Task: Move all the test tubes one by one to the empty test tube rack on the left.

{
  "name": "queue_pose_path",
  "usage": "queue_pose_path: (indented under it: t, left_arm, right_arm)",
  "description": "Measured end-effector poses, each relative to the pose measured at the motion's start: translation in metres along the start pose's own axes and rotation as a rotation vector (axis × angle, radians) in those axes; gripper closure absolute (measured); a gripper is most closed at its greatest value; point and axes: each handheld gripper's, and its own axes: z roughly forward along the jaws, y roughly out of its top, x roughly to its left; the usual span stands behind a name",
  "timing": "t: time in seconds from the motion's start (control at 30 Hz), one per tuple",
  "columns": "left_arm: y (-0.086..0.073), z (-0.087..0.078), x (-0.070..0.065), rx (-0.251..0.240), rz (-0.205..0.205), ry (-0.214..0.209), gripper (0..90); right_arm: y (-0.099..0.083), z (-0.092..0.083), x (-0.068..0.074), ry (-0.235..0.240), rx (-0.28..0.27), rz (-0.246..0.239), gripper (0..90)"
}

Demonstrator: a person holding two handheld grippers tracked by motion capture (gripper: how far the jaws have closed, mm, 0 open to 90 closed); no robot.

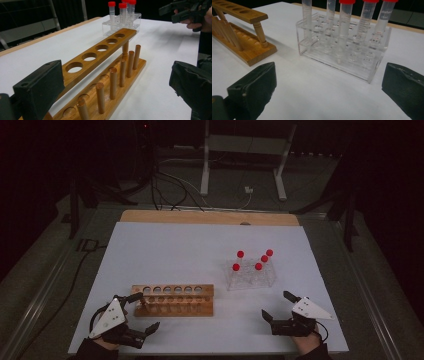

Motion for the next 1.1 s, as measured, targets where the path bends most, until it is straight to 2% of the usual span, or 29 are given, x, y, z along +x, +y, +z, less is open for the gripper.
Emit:
queue_pose_path:
  t: [0.23,0.27,0.33,0.5,0.53,0.6,0.87,1.1]
  left_arm:
    - [0.000,0.000,0.001,0.000,-0.010,0.013,0.4]
    - [0.000,0.000,0.001,0.000,-0.010,0.013,0.4]
    - [0.001,-0.001,0.001,-0.004,-0.010,0.016,0.4]
    - [0.000,-0.001,0.001,0.002,-0.008,0.016,0.4]
    - [0.000,-0.001,0.001,-0.001,-0.011,0.015,0.4]
    - [0.001,-0.001,0.001,-0.003,-0.011,0.013,0.4]
    - [0.000,-0.002,0.002,-0.005,-0.009,0.007,0.4]
    - [0.001,-0.002,0.001,-0.005,-0.008,0.003,0.4]
  right_arm:
    - [0.001,0.002,-0.006,-0.018,0.040,0.043,0.0]
    - [0.001,0.002,-0.007,-0.033,0.052,0.051,0.0]
    - [0.002,0.002,-0.007,-0.046,0.062,0.041,0.0]
    - [0.008,-0.004,-0.006,-0.076,0.043,0.048,0.0]
    - [0.009,-0.005,-0.007,-0.061,0.057,0.061,0.0]
    - [0.012,-0.007,-0.008,-0.066,0.052,0.085,0.0]
    - [0.032,-0.018,-0.016,-0.112,-0.008,0.088,0.0]
    - [0.047,-0.019,-0.025,-0.132,-0.033,0.090,0.0]
